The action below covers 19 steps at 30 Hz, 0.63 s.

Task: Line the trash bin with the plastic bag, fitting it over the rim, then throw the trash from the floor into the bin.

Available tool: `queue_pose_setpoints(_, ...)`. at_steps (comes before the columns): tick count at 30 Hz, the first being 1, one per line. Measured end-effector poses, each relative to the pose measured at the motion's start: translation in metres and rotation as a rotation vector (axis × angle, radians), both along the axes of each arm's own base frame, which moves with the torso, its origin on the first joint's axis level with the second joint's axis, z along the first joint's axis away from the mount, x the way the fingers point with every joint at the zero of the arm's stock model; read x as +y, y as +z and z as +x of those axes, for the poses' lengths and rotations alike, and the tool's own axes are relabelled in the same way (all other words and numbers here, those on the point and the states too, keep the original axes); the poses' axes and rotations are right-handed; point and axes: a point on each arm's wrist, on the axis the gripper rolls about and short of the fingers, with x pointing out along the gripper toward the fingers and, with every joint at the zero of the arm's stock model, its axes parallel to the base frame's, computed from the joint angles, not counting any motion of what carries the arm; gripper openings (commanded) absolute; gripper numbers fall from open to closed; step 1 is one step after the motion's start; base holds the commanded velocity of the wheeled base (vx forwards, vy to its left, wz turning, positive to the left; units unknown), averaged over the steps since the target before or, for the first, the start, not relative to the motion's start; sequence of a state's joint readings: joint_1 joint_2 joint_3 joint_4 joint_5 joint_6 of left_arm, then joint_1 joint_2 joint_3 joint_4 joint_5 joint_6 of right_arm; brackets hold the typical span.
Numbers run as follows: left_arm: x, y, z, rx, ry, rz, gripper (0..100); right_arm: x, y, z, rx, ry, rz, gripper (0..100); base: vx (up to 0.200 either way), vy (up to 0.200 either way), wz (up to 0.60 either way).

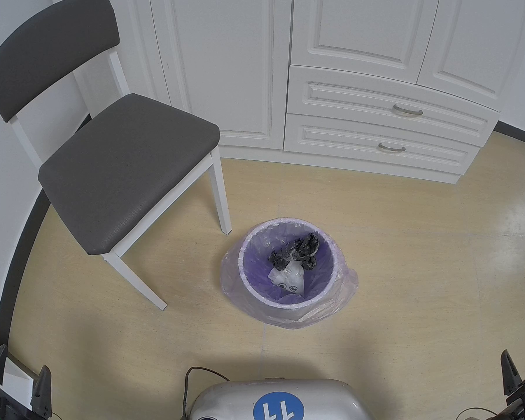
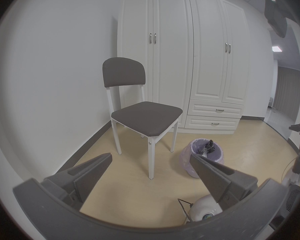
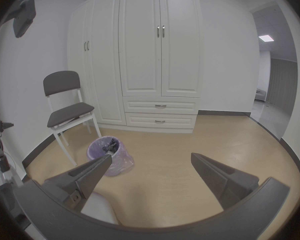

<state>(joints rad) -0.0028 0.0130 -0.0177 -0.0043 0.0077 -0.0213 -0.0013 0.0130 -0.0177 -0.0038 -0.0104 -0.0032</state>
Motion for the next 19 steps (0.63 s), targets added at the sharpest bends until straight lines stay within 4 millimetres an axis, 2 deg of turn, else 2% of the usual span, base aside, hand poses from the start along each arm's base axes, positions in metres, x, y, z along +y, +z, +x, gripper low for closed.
queue_pose_setpoints(19, 0.0, -0.0003, 0.0001, 0.003, -0.002, 0.02, 100, 0.0002, -0.0007, 0.0001, 0.008, 0.012, -0.003, 100, 0.0, 0.0, 0.0)
